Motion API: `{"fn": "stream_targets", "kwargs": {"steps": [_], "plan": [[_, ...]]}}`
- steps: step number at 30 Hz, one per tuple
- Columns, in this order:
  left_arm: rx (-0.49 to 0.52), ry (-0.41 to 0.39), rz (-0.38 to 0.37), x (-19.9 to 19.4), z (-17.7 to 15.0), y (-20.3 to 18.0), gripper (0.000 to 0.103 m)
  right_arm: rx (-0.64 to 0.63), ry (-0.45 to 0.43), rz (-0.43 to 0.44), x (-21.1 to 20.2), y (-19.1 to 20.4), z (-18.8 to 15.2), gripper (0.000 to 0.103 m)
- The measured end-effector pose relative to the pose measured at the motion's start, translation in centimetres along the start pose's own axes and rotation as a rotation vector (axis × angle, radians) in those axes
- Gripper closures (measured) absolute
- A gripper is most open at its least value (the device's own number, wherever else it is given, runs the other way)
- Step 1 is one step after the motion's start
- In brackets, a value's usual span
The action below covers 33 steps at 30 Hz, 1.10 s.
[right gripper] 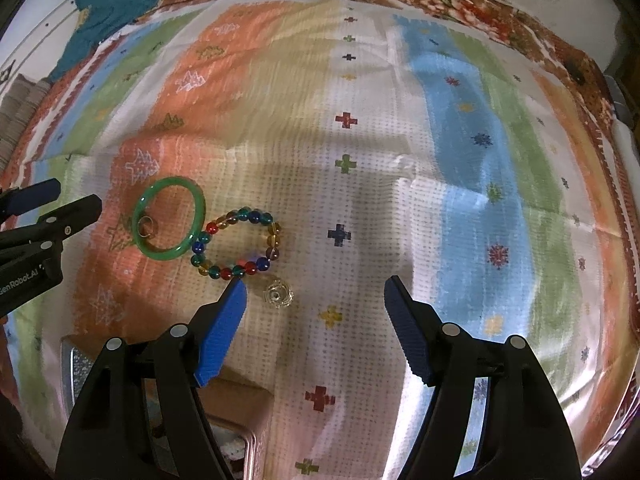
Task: Organize jewelry
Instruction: 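Move both grippers toward the green bangle and multicolour bead bracelet, then grasp the green bangle rim with left gripper while right grasps multicolour bracelet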
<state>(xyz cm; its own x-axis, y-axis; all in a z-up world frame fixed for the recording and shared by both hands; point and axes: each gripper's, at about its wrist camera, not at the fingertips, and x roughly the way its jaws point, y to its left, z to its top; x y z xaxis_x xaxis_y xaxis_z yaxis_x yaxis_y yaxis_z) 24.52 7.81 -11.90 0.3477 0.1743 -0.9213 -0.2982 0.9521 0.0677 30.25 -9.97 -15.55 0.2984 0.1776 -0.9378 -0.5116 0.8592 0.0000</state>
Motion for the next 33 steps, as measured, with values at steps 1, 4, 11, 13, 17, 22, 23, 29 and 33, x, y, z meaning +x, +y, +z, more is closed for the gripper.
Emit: {"fn": "stream_targets", "kwargs": {"steps": [1, 4, 11, 13, 17, 22, 23, 29, 33], "plan": [[0.001, 0.006, -0.003, 0.3, 0.1, 0.0, 0.035, -0.001, 0.004, 0.004, 0.2, 0.0, 0.1, 0.032], [0.004, 0.017, -0.008, 1.0, 0.2, 0.0, 0.035, 0.001, 0.011, 0.014, 0.7, 0.1, 0.5, 0.032], [0.002, 0.038, -0.025, 2.5, 0.8, 0.0, 0.039, -0.017, 0.027, 0.012, 2.0, 0.6, 1.5, 0.032], [0.016, 0.044, -0.03, 3.0, 0.9, -0.2, 0.044, -0.022, 0.034, 0.014, 2.5, 0.7, 1.6, 0.032], [0.035, 0.05, -0.019, 3.7, 1.2, -0.6, 0.048, -0.027, 0.042, 0.015, 3.1, 0.9, 1.9, 0.032], [0.044, 0.058, -0.019, 4.5, 1.5, -0.8, 0.051, -0.034, 0.055, 0.019, 3.7, 1.1, 2.2, 0.036], [0.045, 0.059, -0.016, 4.6, 1.6, -0.8, 0.053, -0.041, 0.062, 0.022, 4.0, 1.3, 2.2, 0.039], [0.075, 0.078, -0.004, 6.0, 1.4, -1.0, 0.064, -0.046, 0.068, 0.012, 4.7, 1.5, 2.4, 0.052], [0.066, 0.099, -0.007, 6.6, 0.9, -1.1, 0.067, -0.036, 0.065, 0.027, 5.0, 1.1, 2.2, 0.063]]}}
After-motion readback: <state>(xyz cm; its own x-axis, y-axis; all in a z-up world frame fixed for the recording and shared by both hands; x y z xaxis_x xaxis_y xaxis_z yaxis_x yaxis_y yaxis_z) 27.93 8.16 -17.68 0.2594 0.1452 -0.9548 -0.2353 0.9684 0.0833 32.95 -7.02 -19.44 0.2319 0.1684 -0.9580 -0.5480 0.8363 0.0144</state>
